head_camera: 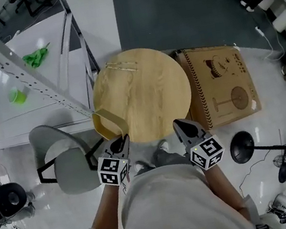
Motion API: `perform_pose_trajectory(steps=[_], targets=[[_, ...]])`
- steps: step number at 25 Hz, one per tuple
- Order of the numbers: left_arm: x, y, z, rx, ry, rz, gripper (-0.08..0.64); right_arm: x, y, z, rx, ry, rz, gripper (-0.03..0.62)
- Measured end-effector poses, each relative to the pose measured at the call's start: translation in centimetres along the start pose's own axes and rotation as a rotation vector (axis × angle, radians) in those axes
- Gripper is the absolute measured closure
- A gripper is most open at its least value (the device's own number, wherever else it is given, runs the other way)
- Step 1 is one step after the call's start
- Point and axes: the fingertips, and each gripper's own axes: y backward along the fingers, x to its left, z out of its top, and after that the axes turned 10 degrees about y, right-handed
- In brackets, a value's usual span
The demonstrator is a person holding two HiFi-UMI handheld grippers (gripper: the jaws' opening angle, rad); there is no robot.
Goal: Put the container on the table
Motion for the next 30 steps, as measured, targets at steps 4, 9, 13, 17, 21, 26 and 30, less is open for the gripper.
perform_pose_trajectory(steps=[4, 9, 13, 17, 21, 26, 30], targets=[[-1.7, -4.7, -0.1, 0.045, -0.031, -0.039, 0.541, -4.0, 1.5, -1.4, 0.004, -0.024, -0.050, 0.566], [-3.2, -10.0, -0.6, 0.129, -0.093, -0.102, 0.541, -7.7, 3.5, -2.9, 0.013, -0.065, -0.135, 0.566], [-4.4, -14.0, -1.6, 0.199, -0.150, -0.136, 0.541, -10.6, 5.0, -4.0, 0.018, -0.096, -0.189, 0.566], [-5.3, -17.2, -2.6, 0.255, -0.150, -0.166, 0.541, -12.7, 6.5, -5.1, 0.027, -0.122, -0.238, 0.566], [-6.1, -20.2, -3.6, 0.305, -0.141, -0.193, 0.541, -14.3, 7.9, -6.4, 0.044, -0.150, -0.284, 0.566], [-6.9, -23.4, -5.5, 0.386, -0.186, -0.211, 0.540, -15.6, 9.6, -7.7, 0.062, -0.175, -0.328, 0.566], [-7.5, -25.5, -7.0, 0.442, -0.218, -0.220, 0.540, -16.5, 10.9, -8.6, 0.073, -0.193, -0.361, 0.566]])
